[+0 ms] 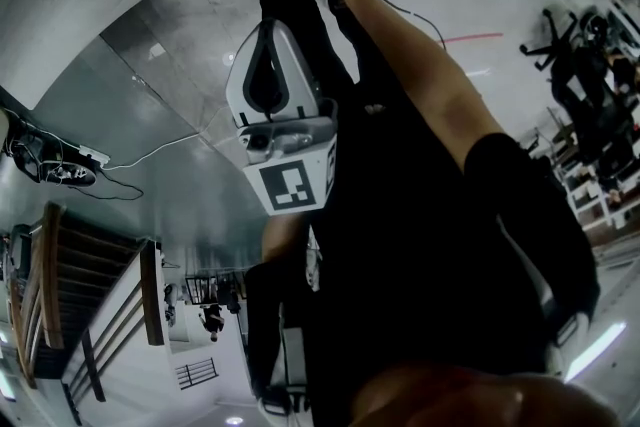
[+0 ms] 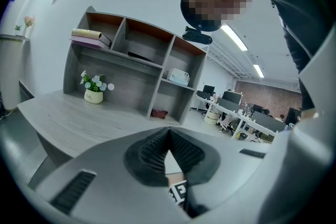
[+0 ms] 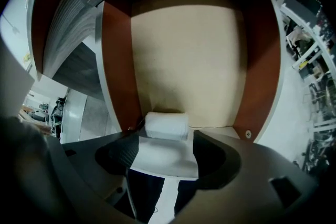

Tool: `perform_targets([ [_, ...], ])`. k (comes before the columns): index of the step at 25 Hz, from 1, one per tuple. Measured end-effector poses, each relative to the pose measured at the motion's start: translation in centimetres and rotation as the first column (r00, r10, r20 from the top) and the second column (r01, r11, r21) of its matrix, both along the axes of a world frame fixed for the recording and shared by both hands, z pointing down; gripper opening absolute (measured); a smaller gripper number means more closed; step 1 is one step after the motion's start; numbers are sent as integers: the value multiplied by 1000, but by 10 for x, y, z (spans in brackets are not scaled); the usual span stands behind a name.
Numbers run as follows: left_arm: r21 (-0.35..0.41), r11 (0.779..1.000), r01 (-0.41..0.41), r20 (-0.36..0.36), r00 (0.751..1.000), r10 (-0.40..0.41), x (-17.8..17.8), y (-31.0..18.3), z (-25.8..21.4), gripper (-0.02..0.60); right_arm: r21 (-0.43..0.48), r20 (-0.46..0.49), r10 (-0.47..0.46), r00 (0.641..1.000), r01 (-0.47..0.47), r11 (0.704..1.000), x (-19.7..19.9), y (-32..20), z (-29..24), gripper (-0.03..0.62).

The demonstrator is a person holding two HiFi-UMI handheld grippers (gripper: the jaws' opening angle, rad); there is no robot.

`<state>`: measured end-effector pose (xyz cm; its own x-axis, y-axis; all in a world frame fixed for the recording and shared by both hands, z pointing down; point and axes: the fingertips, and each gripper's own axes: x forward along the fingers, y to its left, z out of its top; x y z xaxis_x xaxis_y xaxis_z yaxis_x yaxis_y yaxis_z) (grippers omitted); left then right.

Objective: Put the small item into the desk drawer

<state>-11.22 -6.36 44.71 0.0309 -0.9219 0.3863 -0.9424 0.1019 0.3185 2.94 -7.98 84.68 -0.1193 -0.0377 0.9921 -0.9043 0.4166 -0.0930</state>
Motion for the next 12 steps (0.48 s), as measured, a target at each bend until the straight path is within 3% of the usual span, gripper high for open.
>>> perform_targets([
  [12,45,999,4,12,1000,-5,9,4,-26,-11,32,49,-41,998,40,999,-4,5,-41,301],
])
